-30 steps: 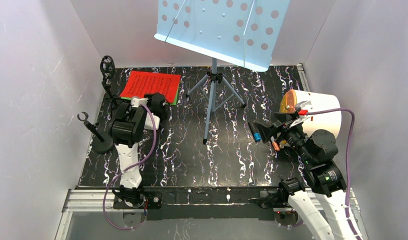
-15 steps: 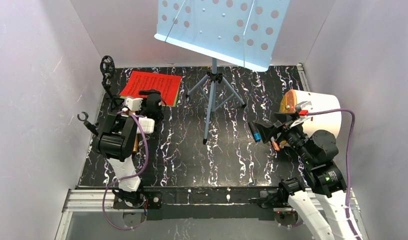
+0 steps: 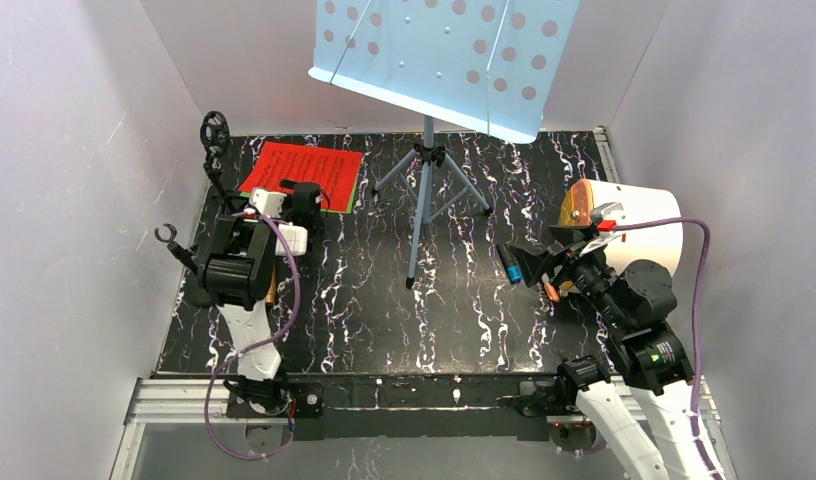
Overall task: Pack up the instrument practice props
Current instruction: Place the sheet music at the corner of the board.
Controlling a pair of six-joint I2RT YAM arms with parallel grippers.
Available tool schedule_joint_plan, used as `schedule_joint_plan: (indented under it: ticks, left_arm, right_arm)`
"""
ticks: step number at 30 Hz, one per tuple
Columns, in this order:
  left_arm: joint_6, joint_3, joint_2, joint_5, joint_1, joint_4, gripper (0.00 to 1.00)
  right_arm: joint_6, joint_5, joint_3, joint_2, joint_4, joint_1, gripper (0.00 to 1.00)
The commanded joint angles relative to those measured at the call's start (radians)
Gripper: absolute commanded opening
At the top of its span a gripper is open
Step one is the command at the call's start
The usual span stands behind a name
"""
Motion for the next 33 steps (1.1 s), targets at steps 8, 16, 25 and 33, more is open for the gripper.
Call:
schedule_joint_plan:
  ticks: [8, 16, 25, 33]
  left_arm:
    - [0.182, 0.187, 0.145, -0.004, 0.048, -0.041, 0.78]
    - [0.274, 0.258, 0.193, 0.063, 0.082, -0.011, 0.78]
    - [0.307, 0.100, 0.012, 0.233, 0.058, 0.063, 0.79]
    - [0.357, -0.081, -0.229, 0.299, -0.091, 0.142, 0.79]
  right_arm:
    - [-0.007, 0.003, 0.017, 0.019, 0.042, 0.007, 0.99]
    - [0.004, -0.023, 0.025, 0.043, 0.037, 0.007, 0.99]
    - [0.086, -0.150, 0.012, 0.162, 0.110, 0.007, 0.99]
    - [0.180, -0.266, -0.049, 0.344, 0.345, 0.008, 0.99]
